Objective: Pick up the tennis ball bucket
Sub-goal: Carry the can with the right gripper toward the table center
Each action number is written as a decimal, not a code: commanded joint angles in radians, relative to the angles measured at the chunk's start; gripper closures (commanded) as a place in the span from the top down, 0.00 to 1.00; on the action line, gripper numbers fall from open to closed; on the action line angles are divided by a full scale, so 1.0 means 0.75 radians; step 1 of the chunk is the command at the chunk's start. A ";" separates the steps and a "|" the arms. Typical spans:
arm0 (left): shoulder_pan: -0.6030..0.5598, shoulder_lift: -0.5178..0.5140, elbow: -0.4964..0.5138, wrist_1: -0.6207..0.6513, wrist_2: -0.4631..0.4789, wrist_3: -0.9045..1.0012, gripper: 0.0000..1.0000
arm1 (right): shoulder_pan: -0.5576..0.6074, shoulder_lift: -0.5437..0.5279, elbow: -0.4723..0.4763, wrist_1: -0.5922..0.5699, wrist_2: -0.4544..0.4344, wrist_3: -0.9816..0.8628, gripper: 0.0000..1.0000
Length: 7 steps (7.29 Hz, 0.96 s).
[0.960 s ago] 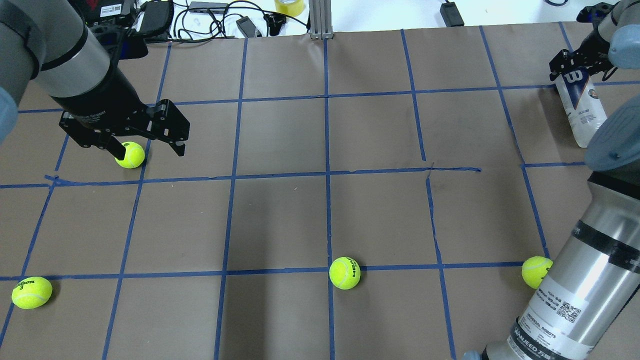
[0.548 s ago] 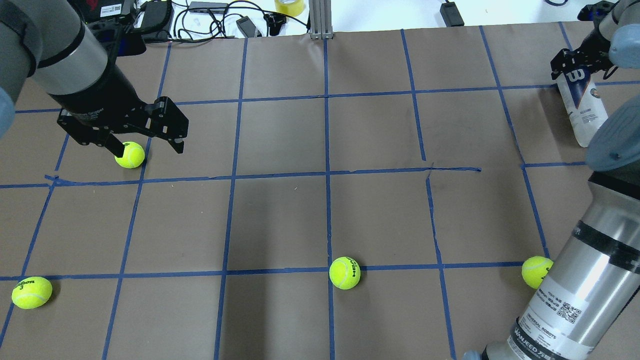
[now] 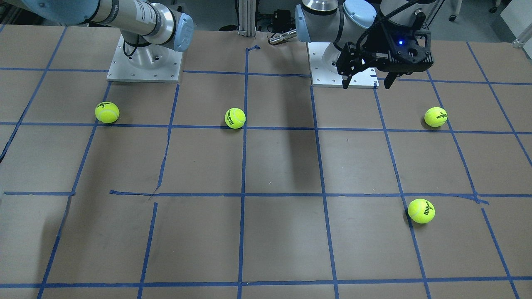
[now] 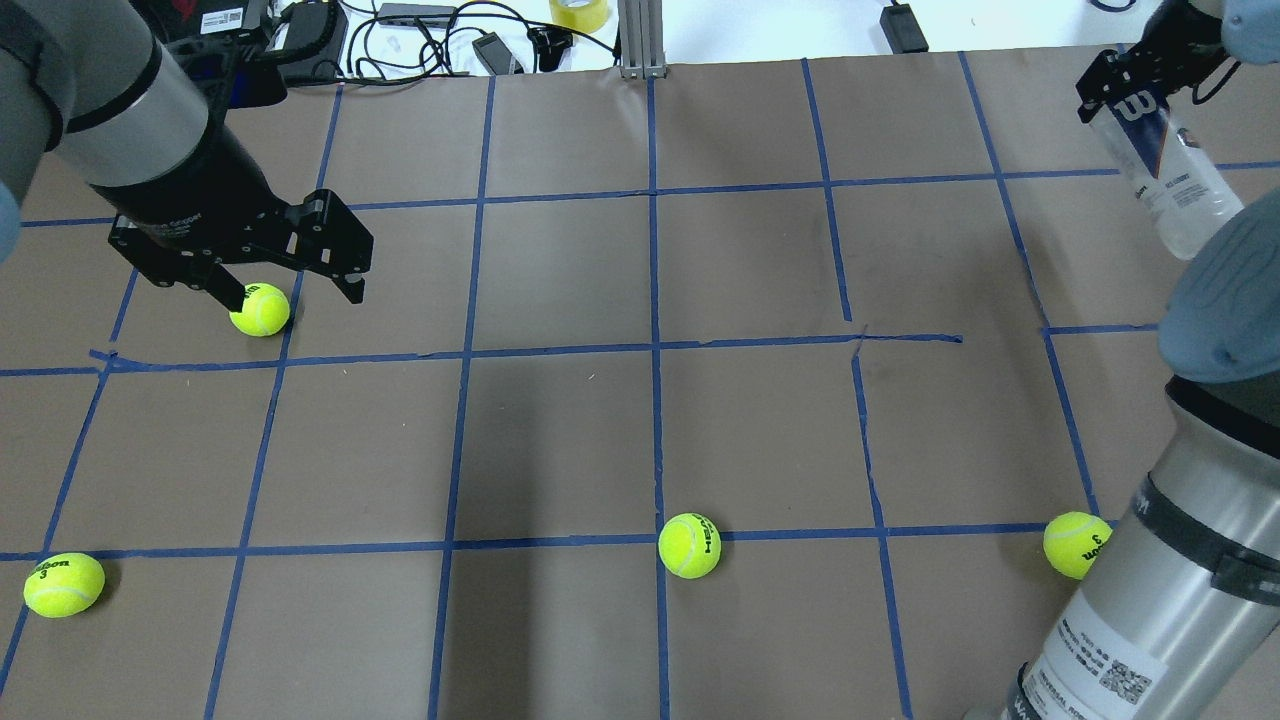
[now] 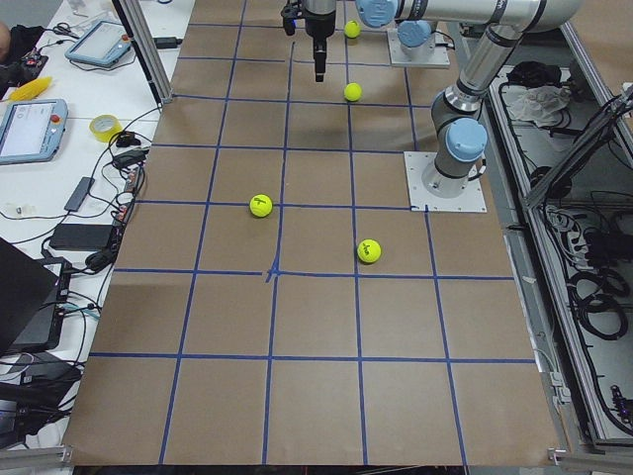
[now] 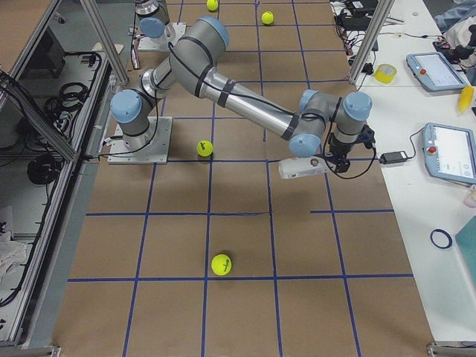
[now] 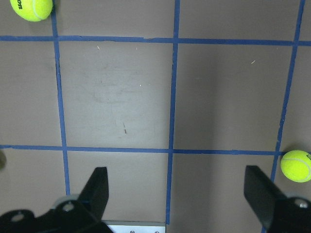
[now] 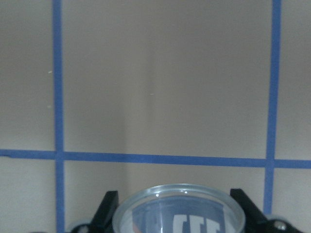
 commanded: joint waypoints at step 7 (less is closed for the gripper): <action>0.393 -0.016 0.028 0.008 -0.006 0.454 1.00 | 0.843 -0.179 0.285 -0.115 -0.033 -0.253 0.03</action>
